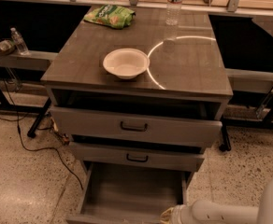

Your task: Open bottom drawer

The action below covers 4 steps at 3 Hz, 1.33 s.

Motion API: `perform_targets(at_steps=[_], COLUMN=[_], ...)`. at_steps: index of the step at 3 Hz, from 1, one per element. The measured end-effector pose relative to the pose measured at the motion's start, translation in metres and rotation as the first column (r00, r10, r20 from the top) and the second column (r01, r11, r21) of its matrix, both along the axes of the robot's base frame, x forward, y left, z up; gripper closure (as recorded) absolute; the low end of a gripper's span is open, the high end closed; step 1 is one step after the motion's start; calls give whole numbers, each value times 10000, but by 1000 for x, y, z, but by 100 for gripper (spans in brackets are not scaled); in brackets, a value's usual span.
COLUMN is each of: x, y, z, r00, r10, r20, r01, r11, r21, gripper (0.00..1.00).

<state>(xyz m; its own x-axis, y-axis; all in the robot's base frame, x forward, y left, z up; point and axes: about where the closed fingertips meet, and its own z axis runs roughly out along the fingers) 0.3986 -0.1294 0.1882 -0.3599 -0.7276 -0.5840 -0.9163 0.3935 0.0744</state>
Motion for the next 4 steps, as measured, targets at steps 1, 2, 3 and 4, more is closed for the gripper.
perform_targets(at_steps=[1, 2, 3, 4], x=[11, 20, 32, 32], y=[-25, -64, -94, -98], z=[23, 62, 98, 103], r00=[9970, 9842, 9702, 9690], r10=[-738, -1542, -2051, -2110], r20=[236, 867, 1293, 1288], r01=[715, 1411, 1797, 1840], r11=[9935, 9799, 9663, 9635], r21=[884, 1407, 1842, 1943], gripper=[100, 100, 100, 100])
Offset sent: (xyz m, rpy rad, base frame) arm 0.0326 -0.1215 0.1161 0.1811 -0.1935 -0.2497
